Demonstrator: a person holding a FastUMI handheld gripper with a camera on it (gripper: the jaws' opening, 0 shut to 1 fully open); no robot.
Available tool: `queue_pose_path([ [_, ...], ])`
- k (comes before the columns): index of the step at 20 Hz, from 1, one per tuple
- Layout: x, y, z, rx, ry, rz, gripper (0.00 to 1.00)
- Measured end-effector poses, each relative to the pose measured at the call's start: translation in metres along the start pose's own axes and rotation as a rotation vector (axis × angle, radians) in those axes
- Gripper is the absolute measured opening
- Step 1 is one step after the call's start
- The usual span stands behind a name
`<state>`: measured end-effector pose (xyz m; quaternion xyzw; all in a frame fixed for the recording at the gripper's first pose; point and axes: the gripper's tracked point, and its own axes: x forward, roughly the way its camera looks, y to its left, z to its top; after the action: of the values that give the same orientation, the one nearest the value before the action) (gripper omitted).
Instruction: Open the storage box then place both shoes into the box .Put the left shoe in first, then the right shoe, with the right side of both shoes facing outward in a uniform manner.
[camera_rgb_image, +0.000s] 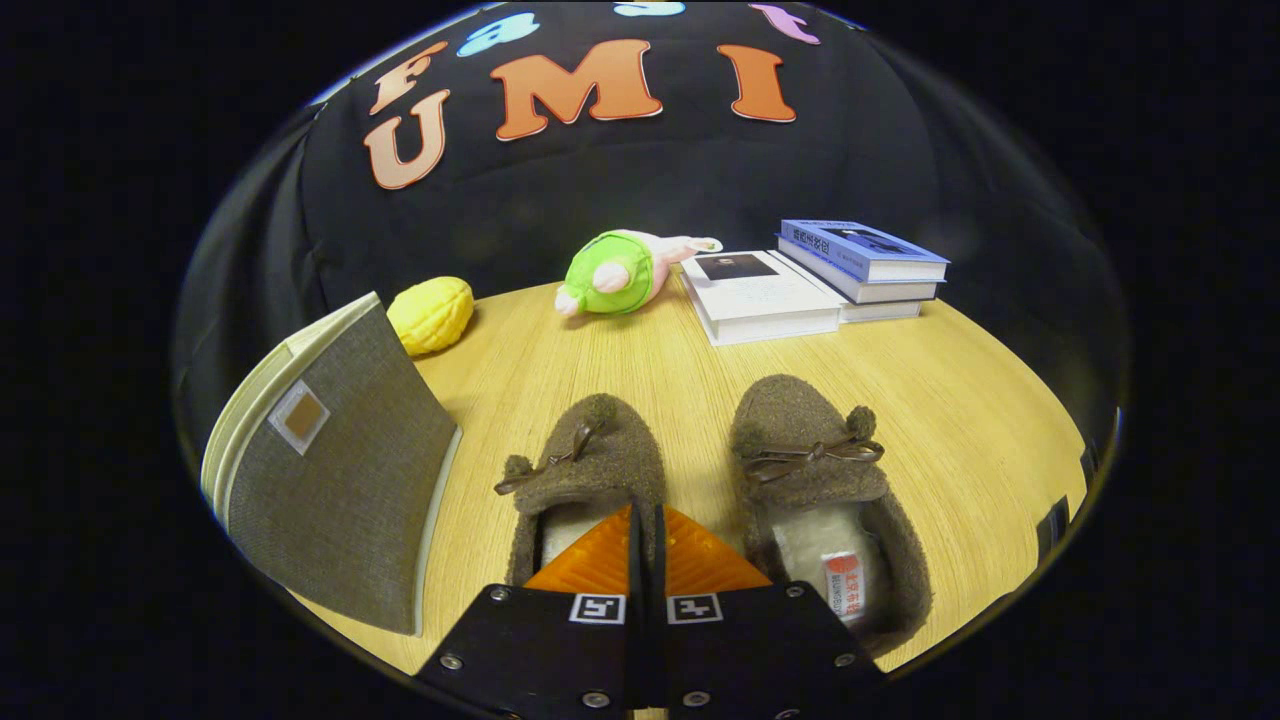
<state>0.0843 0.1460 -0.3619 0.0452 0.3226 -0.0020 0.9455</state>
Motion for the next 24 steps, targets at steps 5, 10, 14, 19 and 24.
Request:
queue_pose_path([
  [5, -0.009, 0.016, 0.016, -0.02, -0.037, 0.028, 0.01],
  [10, -0.024, 0.035, 0.039, 0.015, -0.074, 0.067, 0.01],
  [14, -0.042, 0.048, 0.074, 0.037, -0.132, 0.083, 0.01],
  [19, -0.069, 0.075, 0.119, 0.049, -0.204, 0.117, 0.0],
  [24, -0.094, 0.114, 0.157, 0.049, -0.261, 0.165, 0.0],
])
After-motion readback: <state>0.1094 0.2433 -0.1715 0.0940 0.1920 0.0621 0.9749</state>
